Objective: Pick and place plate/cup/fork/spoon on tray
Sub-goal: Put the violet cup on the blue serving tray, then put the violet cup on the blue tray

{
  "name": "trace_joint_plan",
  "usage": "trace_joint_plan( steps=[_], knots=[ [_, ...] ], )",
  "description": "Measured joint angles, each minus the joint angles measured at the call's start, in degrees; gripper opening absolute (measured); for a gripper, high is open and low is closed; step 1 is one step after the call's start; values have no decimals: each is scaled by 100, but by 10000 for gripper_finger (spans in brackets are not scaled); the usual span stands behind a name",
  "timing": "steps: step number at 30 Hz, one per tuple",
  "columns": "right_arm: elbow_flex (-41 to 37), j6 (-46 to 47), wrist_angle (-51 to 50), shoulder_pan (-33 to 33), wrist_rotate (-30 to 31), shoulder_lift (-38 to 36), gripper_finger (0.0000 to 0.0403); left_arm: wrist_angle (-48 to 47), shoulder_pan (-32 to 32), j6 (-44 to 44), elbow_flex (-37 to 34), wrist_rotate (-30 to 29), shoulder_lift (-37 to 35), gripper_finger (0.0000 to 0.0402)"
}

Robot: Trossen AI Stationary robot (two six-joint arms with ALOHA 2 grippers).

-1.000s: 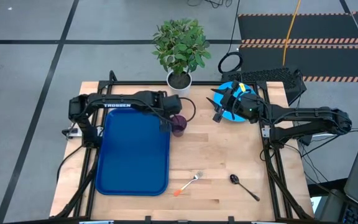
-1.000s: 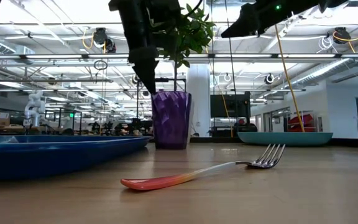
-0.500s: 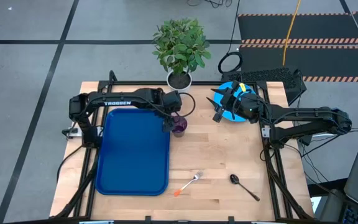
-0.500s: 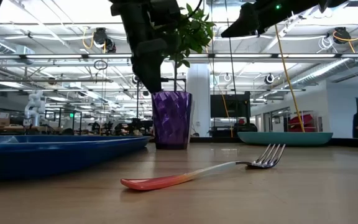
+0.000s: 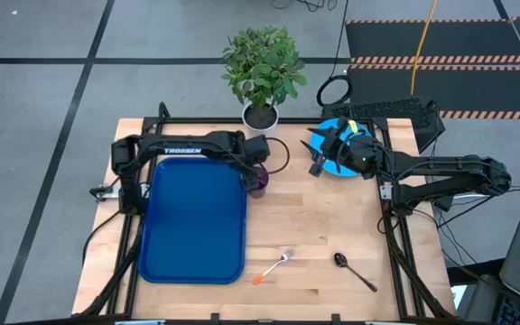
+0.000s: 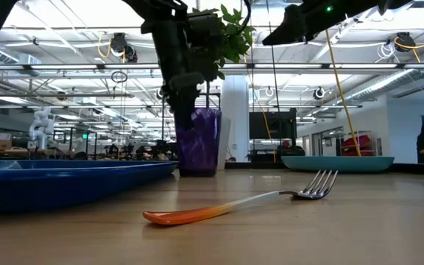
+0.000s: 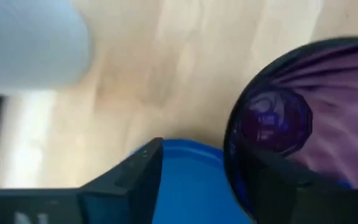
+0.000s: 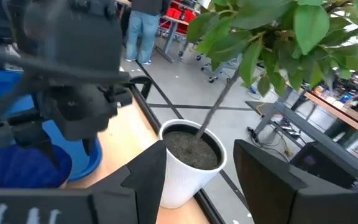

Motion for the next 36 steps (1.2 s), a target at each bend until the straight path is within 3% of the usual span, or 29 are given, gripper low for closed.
trace_joint_plan(
  steps=[3,7,10,18,23,32,36],
  knots=[
    [0,-7,2,0,249,0,183,271,-3,58,0,-14,-152,136],
    [0,-6,-2,0,293,0,183,479,-13,146,0,129,-242,33],
    [0,-4,-7,0,291,0,183,473,-13,97,0,306,-242,12],
    [-2,-2,-48,0,291,0,183,336,-13,66,75,342,-240,21],
    [-2,-2,-46,0,291,0,183,21,-21,61,247,770,-248,30],
    [-2,0,-2,0,291,0,183,-217,-28,73,236,314,-179,177],
    [-2,0,-2,0,291,0,183,-132,-4,79,238,314,-183,224]
  ],
)
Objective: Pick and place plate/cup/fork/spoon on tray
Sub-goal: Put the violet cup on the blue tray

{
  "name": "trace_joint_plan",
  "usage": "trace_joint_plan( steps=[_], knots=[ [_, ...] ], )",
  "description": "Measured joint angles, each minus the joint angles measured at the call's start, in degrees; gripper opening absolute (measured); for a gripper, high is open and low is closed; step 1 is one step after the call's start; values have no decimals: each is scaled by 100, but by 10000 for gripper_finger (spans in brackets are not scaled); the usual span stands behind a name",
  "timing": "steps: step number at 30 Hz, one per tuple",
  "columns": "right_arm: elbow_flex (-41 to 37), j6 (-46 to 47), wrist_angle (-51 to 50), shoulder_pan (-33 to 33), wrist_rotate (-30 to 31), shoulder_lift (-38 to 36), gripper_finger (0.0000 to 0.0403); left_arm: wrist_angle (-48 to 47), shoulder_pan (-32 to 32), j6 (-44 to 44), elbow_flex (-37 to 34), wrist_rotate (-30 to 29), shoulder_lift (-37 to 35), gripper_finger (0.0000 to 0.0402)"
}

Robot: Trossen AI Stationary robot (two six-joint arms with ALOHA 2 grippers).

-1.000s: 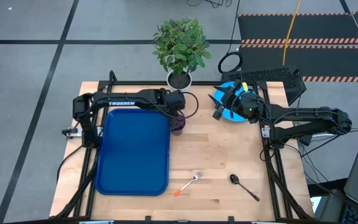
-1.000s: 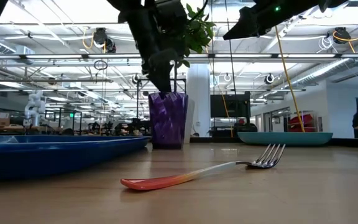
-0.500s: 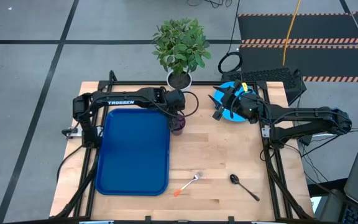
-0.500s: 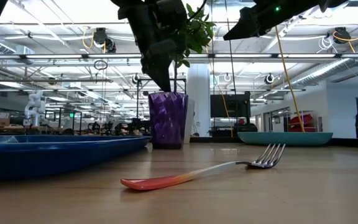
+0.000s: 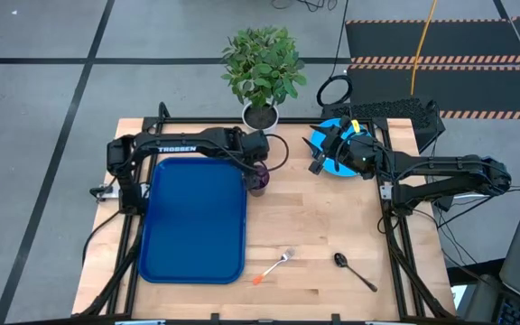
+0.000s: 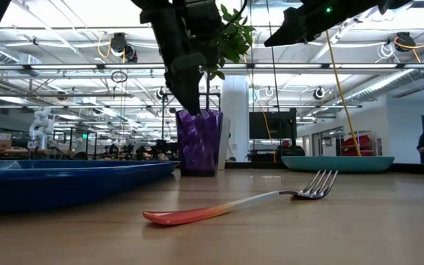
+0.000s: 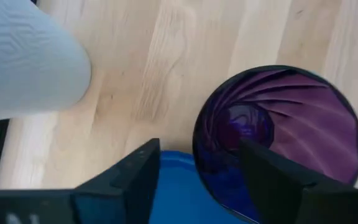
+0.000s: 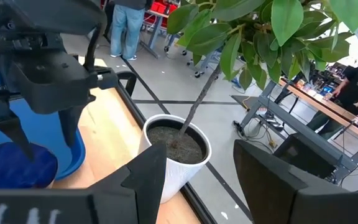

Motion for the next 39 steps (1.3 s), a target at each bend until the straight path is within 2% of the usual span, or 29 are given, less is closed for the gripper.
trace_joint_plan(
  steps=[5,16,20,24,29,30,35,39],
  knots=[
    [0,2,-27,0,0,0,183,-7,31,-8,0,0,0,229],
    [-2,25,-38,0,-2,0,183,46,52,-26,-379,2,0,177],
    [-2,21,5,0,-2,0,183,368,57,-26,-387,2,0,165],
    [-2,13,0,0,-2,0,183,389,57,17,-387,2,0,125],
    [-2,-29,0,1,-2,0,183,368,57,-20,-385,78,46,25],
    [-2,-32,2,0,-2,0,183,390,57,-34,-375,132,47,16],
    [-2,-39,-3,2,-2,0,183,460,52,27,-363,126,179,22],
    [-2,-42,0,0,0,0,183,515,35,94,-275,132,213,11]
  ],
)
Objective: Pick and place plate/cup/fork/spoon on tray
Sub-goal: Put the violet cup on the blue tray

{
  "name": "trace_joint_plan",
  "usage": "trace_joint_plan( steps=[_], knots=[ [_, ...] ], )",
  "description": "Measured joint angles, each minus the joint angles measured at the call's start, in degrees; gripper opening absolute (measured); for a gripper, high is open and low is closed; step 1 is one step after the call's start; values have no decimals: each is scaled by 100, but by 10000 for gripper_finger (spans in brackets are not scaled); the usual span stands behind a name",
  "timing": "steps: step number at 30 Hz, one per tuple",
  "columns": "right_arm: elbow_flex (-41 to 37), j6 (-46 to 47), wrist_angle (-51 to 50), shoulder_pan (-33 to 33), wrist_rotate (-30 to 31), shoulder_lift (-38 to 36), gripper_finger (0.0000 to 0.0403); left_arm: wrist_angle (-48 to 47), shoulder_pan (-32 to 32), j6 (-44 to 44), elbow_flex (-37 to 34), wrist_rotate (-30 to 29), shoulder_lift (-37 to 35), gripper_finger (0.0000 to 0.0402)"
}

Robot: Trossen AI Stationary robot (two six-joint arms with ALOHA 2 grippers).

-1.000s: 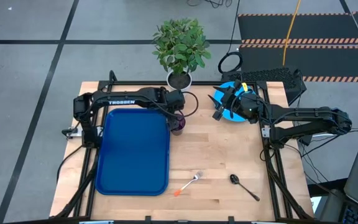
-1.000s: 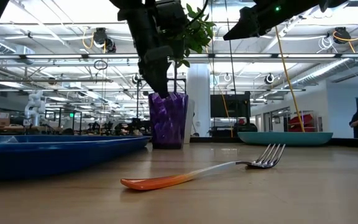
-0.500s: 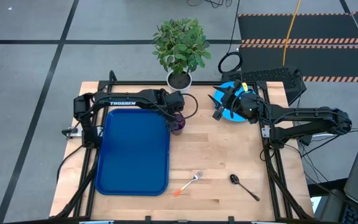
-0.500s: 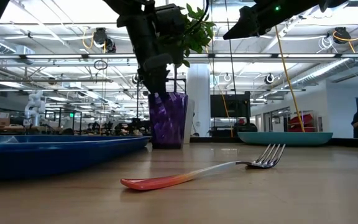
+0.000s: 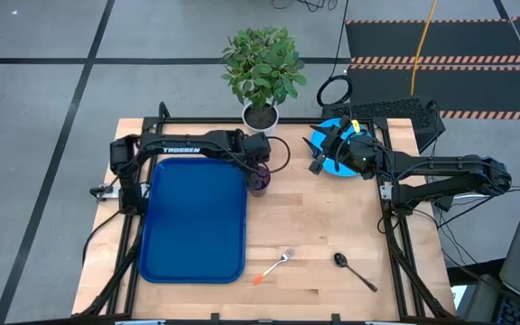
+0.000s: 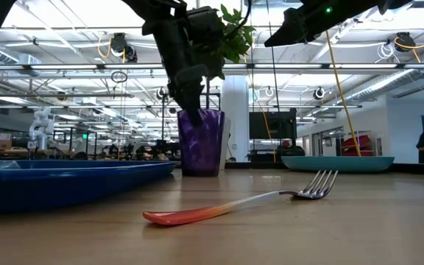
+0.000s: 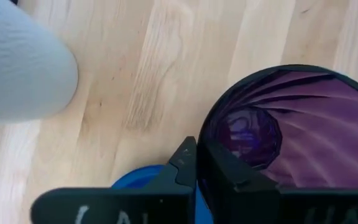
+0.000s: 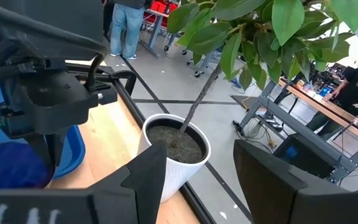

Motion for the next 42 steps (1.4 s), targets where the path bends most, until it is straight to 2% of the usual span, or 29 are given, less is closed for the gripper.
trace_joint_plan(
  steps=[6,11,15,20,24,30,42],
  knots=[
    [0,-53,-3,0,0,1,183,-236,-4,88,437,-41,6,9],
    [0,-63,-38,0,0,2,183,-1002,-7,187,944,-77,-21,8],
    [0,-62,-146,-2,2,0,183,-1560,-6,193,1095,-69,-22,8],
    [0,-49,-276,-2,11,1,183,-2157,-6,245,1107,-199,-26,8],
    [0,-49,-291,-2,192,0,183,-2240,-7,253,1103,-299,-123,8],
    [0,-51,-294,-2,299,2,183,-2483,159,278,1103,-765,-309,8],
    [0,-1,-405,-2,299,2,183,-2168,656,332,416,-761,-313,8]
  ],
)
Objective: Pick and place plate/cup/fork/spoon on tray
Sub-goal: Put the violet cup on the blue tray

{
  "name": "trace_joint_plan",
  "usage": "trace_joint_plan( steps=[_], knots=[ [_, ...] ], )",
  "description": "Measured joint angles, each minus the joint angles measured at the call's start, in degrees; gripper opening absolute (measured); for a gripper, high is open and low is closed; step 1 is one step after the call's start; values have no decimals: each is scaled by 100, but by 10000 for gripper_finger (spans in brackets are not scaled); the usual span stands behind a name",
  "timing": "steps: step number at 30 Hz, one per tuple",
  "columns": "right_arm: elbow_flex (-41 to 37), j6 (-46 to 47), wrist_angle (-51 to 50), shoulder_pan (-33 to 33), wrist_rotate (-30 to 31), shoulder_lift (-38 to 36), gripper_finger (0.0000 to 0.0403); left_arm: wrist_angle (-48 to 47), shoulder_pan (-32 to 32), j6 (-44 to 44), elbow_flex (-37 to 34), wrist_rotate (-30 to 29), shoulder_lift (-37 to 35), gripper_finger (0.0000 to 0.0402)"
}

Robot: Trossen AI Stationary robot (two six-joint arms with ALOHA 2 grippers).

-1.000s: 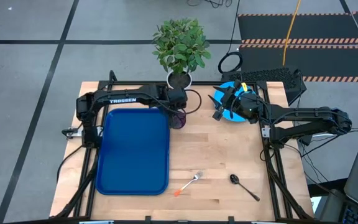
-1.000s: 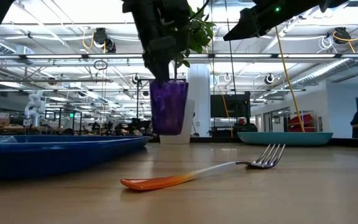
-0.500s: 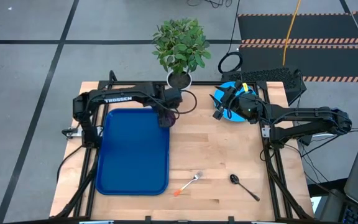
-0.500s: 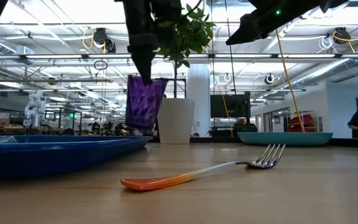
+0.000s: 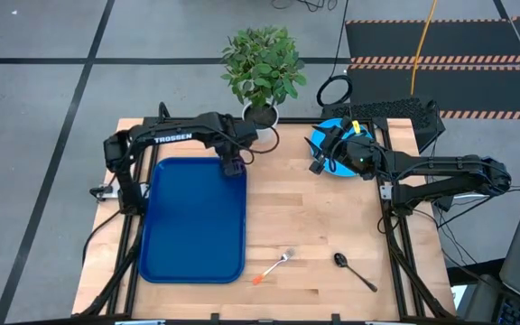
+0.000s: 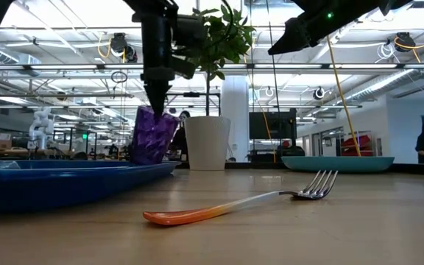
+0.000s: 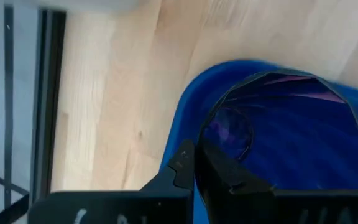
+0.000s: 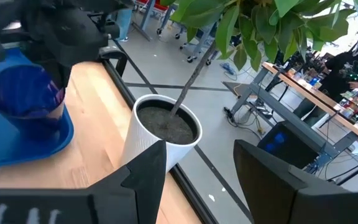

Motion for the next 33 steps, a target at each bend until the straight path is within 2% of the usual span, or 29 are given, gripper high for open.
trace_joint_plan(
  steps=[10,33],
  knots=[
    [0,2,13,0,-2,-1,183,369,219,-24,-248,299,-24,9],
    [0,48,-24,-1,-1,-2,183,-89,188,-544,-275,359,6,35]
  ],
)
